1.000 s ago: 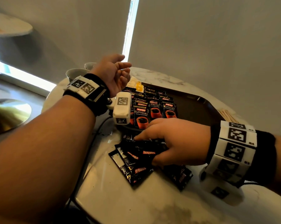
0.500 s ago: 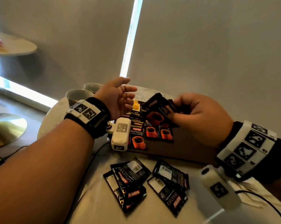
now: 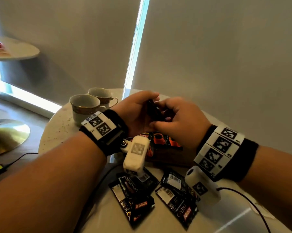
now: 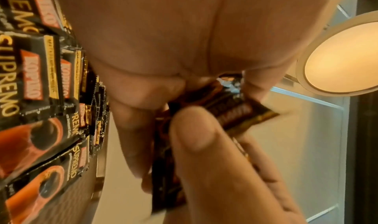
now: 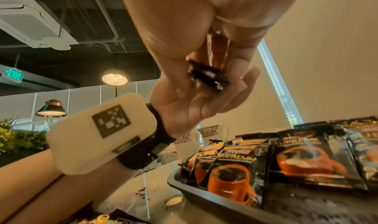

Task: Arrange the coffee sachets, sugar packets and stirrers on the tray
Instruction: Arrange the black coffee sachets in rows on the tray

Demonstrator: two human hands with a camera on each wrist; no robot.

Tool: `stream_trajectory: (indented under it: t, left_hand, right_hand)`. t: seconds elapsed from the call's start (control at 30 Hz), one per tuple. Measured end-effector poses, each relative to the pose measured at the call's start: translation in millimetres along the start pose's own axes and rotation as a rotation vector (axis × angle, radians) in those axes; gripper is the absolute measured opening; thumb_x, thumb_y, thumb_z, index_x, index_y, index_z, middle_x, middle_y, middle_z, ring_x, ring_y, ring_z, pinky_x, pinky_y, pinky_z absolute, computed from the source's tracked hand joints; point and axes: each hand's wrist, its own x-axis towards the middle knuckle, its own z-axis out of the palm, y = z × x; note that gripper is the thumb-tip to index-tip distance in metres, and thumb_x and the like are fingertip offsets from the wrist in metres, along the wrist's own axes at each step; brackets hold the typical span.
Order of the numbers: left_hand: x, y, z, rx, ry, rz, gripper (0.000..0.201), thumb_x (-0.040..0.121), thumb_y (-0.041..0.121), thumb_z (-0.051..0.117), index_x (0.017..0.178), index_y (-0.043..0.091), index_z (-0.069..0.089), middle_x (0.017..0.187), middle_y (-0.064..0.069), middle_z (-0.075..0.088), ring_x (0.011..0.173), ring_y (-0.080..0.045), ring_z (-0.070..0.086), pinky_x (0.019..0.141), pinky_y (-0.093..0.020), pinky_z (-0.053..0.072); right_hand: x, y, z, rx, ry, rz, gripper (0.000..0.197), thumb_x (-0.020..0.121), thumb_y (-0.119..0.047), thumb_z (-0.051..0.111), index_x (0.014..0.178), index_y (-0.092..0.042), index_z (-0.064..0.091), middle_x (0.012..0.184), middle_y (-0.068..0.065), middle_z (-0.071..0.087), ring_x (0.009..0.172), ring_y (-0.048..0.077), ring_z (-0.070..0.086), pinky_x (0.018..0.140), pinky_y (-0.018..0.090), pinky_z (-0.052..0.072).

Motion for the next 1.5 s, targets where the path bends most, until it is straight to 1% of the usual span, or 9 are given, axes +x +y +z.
stream_trajectory:
  t: [0.13,0.3,0.6,0.7,0.93,1.13,1.23,1.33,1.5]
  left_hand:
    - [-0.9,-0.6,9.5,-0.098,0.165,0.084,0.02,0.102,0.009,0.039,0.115,0.007,0.053,0.094,-0.017,0.065,0.081,-0.03,0.068,0.078,-0.045,0.06]
    - [4.1,2.9,2.1,-0.101,0.337,0.065,0.015,0.102,0.006,0.038,0.112,0.012,0.048,0.12,-0.019,0.054,0.099,-0.032,0.069,0.074,-0.054,0.061]
    - [8.1,-0.2,-5.6,-0.113,0.291,0.105,0.035,0.102,0.003,0.035,0.131,0.007,0.054,0.128,-0.025,0.061,0.106,-0.037,0.071,0.089,-0.049,0.059]
    - [5.4,-0.9,-5.5,-0.023,0.252,0.064,0.035,0.105,0.009,0.037,0.133,0.022,0.056,0.127,-0.017,0.067,0.105,-0.035,0.072,0.088,-0.059,0.056]
    - [3.2,-0.6,-7.5,-0.073,0.241,0.059,0.05,0.101,0.003,0.041,0.131,0.037,0.062,0.127,-0.017,0.051,0.076,-0.019,0.062,0.062,-0.037,0.054]
    - [5.1,-1.7,-8.8,-0.014,0.345,0.118,0.037,0.091,-0.003,0.044,0.11,0.025,0.059,0.111,-0.011,0.047,0.072,-0.018,0.056,0.063,-0.035,0.045]
    - [3.1,0.7,-10.6,-0.002,0.356,0.081,0.033,0.083,0.039,0.067,0.108,0.021,0.057,0.101,-0.007,0.052,0.075,-0.022,0.055,0.066,-0.037,0.045]
    - [6.2,2.6,-15.6,-0.068,0.397,0.069,0.069,0.085,0.08,0.043,0.106,0.017,0.061,0.094,-0.011,0.057,0.081,-0.028,0.054,0.071,-0.041,0.046]
    - [6.9,1.9,-8.4,-0.102,0.455,0.064,0.035,0.1,0.053,0.042,0.094,0.02,0.053,0.097,-0.005,0.046,0.088,-0.025,0.049,0.086,-0.048,0.049]
  right_hand:
    - [-5.3,3.8,-4.9,-0.016,-0.116,0.007,0.055,0.067,-0.057,0.078,0.117,-0.036,0.066,0.099,-0.011,0.064,0.088,0.005,0.062,0.076,0.022,0.055]
    - [-23.7,15.3,-19.6,0.126,-0.118,0.235,0.021,0.082,-0.035,0.078,0.097,-0.035,0.063,0.092,-0.005,0.067,0.081,0.014,0.067,0.07,0.031,0.057]
    - [-66.3,5.9,-28.1,-0.262,-0.911,0.31,0.06,0.074,-0.054,0.08,0.128,-0.044,0.056,0.12,-0.019,0.057,0.105,0.005,0.058,0.093,0.029,0.056]
    - [-74.6,8.1,-19.8,-0.314,-0.915,0.274,0.07,0.074,-0.053,0.081,0.136,-0.046,0.048,0.129,-0.019,0.047,0.113,0.005,0.051,0.097,0.026,0.051]
    - [-78.0,11.2,-16.5,-0.311,-0.871,0.275,0.068,0.078,-0.045,0.08,0.137,-0.044,0.046,0.131,-0.016,0.047,0.112,0.006,0.052,0.094,0.024,0.051]
    - [-77.5,12.8,-17.4,-0.303,-0.865,0.277,0.066,0.08,-0.042,0.08,0.138,-0.044,0.048,0.13,-0.014,0.049,0.114,0.008,0.053,0.097,0.027,0.051]
    - [-77.0,11.5,-17.9,-0.294,-0.872,0.271,0.065,0.081,-0.044,0.078,0.139,-0.045,0.049,0.129,-0.015,0.049,0.114,0.006,0.053,0.098,0.027,0.051]
    - [-78.0,7.4,-21.0,-0.319,-0.917,0.284,0.079,0.074,-0.062,0.076,0.144,-0.048,0.042,0.13,-0.019,0.044,0.118,0.004,0.047,0.101,0.025,0.047]
    - [-83.7,-0.3,-19.2,-0.365,-0.963,0.285,0.107,0.055,-0.077,0.078,0.146,-0.049,0.029,0.136,-0.021,0.035,0.123,0.007,0.045,0.104,0.03,0.049]
